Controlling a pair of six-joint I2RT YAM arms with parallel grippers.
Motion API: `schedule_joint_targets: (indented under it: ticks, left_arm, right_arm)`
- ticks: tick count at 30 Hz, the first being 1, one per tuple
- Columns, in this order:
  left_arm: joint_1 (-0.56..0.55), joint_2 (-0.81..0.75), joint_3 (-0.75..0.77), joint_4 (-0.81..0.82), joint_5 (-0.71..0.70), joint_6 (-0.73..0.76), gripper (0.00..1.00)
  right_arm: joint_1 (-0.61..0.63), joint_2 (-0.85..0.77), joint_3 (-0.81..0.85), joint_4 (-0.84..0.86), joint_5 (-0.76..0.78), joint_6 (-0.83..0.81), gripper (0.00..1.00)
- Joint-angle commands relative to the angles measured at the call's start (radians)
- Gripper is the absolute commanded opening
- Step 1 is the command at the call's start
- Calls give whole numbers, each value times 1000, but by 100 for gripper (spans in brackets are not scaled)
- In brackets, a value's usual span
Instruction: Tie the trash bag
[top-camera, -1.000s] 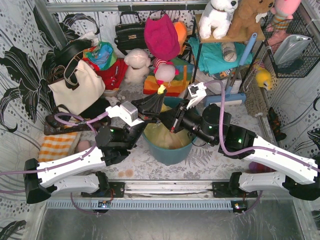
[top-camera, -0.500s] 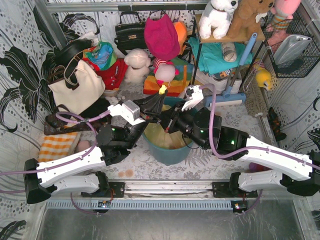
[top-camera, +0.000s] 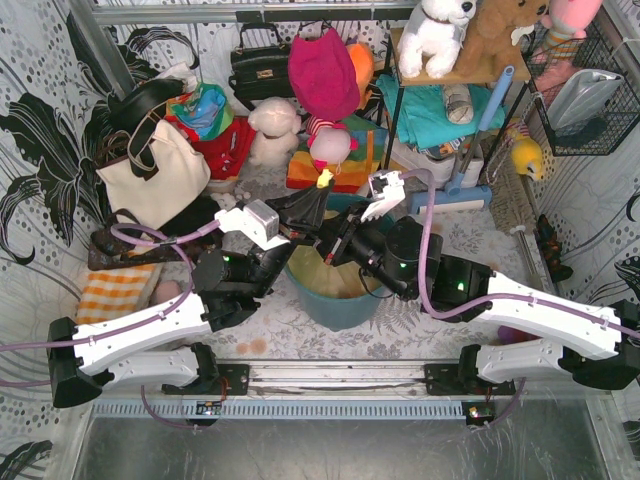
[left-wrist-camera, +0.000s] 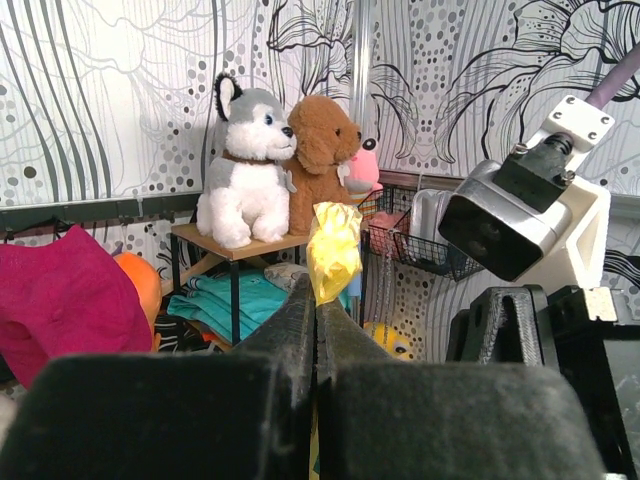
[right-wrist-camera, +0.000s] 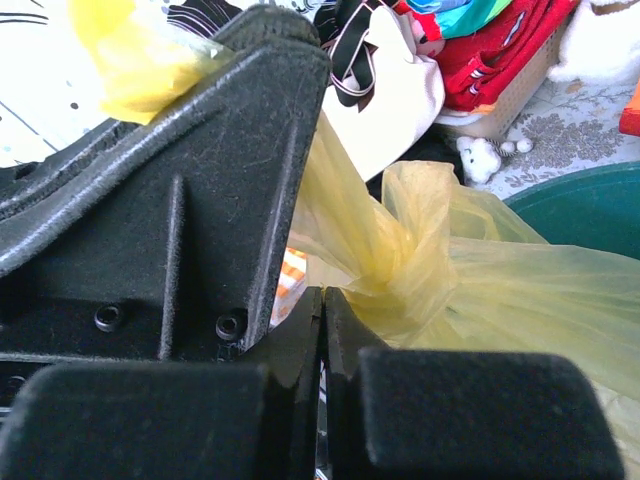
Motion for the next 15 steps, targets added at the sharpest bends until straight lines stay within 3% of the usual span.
schedule_joint_targets:
  ticks: [1, 15]
  left_arm:
    - [4, -6, 30, 37, -23, -5, 0]
    - [4, -30, 11, 23, 25, -29, 0]
  right_arm:
    - [9, -18, -33, 73, 22, 35, 0]
    - [9, -32, -152, 168, 238, 42, 0]
